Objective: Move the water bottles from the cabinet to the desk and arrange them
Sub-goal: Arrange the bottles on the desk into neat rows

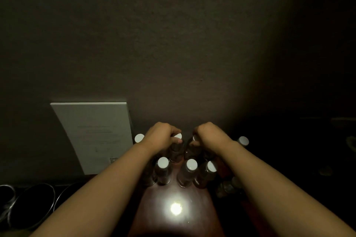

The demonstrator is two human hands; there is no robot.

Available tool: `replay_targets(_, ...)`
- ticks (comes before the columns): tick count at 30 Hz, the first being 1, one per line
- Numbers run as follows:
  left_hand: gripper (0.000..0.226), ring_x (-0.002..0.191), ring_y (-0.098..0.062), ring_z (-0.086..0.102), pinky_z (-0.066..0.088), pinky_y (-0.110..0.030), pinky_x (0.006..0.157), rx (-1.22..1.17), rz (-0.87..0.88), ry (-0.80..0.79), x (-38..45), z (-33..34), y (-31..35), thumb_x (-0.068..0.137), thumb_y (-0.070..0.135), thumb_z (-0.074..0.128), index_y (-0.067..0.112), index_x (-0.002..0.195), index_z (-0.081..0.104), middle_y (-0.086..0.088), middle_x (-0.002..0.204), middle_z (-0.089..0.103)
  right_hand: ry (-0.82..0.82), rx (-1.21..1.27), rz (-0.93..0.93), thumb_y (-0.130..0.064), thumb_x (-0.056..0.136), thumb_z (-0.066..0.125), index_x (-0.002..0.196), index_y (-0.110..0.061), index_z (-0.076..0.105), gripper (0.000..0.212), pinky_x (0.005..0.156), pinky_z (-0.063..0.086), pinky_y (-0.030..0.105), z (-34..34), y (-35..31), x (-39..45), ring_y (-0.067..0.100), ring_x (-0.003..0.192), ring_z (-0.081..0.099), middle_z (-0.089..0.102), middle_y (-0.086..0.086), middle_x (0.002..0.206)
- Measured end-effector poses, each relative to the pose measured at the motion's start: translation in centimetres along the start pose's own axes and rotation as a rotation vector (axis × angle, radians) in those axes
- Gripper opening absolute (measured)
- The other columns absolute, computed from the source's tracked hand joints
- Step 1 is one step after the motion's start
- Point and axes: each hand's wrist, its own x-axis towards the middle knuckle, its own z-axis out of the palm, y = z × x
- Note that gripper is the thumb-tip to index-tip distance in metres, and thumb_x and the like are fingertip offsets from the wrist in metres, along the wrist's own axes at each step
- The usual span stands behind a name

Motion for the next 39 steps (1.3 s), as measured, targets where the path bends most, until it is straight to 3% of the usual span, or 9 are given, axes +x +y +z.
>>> replay_targets(4, 0.045, 0.116, -0.013, 0.061, 0.048, -0.031, 0.098, -0.003, -0.004, -0.017, 0.0, 0.0, 0.0, 0.085, 0.039, 0.073, 0.029, 0.128, 0.065, 0.006, 0.125, 0.068, 0.015, -0.008, -0.025, -0.035, 0.082, 0.075, 0.106, -0.018, 0.068, 0.031, 0.086, 0.054, 0.037, 0.3, 0.1, -0.3, 0.028, 0.096, 0.065, 0.069, 0.009, 0.102)
replay_targets(8, 0.045, 0.116, -0.013, 0.061, 0.048, -0.032, 0.099, 0.010, -0.004, -0.016, -0.1, 0.1, -0.1, 0.085, 0.040, 0.073, 0.030, 0.128, 0.065, 0.007, 0.125, 0.068, -0.017, -0.008, -0.044, -0.022, 0.089, 0.065, 0.111, -0.019, 0.067, 0.022, 0.084, 0.054, 0.036, 0.3, -0.6, 0.0, 0.029, 0.094, 0.065, 0.068, 0.008, 0.103)
replay_targets(25, 0.045, 0.115, -0.013, 0.062, 0.048, -0.030, 0.097, 0.021, 0.020, -0.023, -0.1, 0.0, 0.1, 0.087, 0.039, 0.072, 0.030, 0.130, 0.063, 0.005, 0.125, 0.068, 0.029, 0.000, -0.086, -0.023, 0.091, 0.065, 0.119, -0.021, 0.065, 0.028, 0.086, 0.053, 0.036, 0.8, 0.1, -0.2, 0.026, 0.100, 0.064, 0.068, 0.005, 0.108)
replay_targets(32, 0.050, 0.113, -0.011, 0.062, 0.050, -0.031, 0.097, 0.078, 0.029, -0.047, 0.2, -0.5, 1.2, 0.086, 0.041, 0.071, 0.027, 0.132, 0.061, 0.005, 0.124, 0.068, 0.028, 0.148, -0.023, -0.037, 0.085, 0.075, 0.148, -0.025, 0.043, 0.072, 0.105, 0.046, 0.035, 0.1, 1.0, -1.1, 0.024, 0.126, 0.054, 0.056, 0.005, 0.140)
replay_targets(36, 0.060, 0.119, -0.015, 0.060, 0.048, -0.033, 0.101, 0.105, 0.068, -0.038, 1.0, 0.0, 3.1, 0.083, 0.050, 0.072, 0.026, 0.136, 0.057, 0.001, 0.129, 0.066, 0.144, 0.115, 0.034, -0.039, 0.086, 0.074, 0.140, -0.025, 0.055, 0.059, 0.105, 0.042, 0.028, -1.9, 3.9, -2.6, 0.020, 0.126, 0.056, 0.059, 0.003, 0.139)
replay_targets(39, 0.058, 0.122, -0.015, 0.058, 0.046, -0.034, 0.104, 0.059, 0.095, -0.070, 1.8, 1.1, 4.5, 0.083, 0.050, 0.072, 0.025, 0.134, 0.060, 0.002, 0.131, 0.065, 0.065, 0.024, 0.065, -0.030, 0.087, 0.072, 0.135, -0.023, 0.060, 0.050, 0.097, 0.044, 0.026, -2.2, 5.5, -3.5, 0.021, 0.120, 0.059, 0.064, 0.003, 0.131)
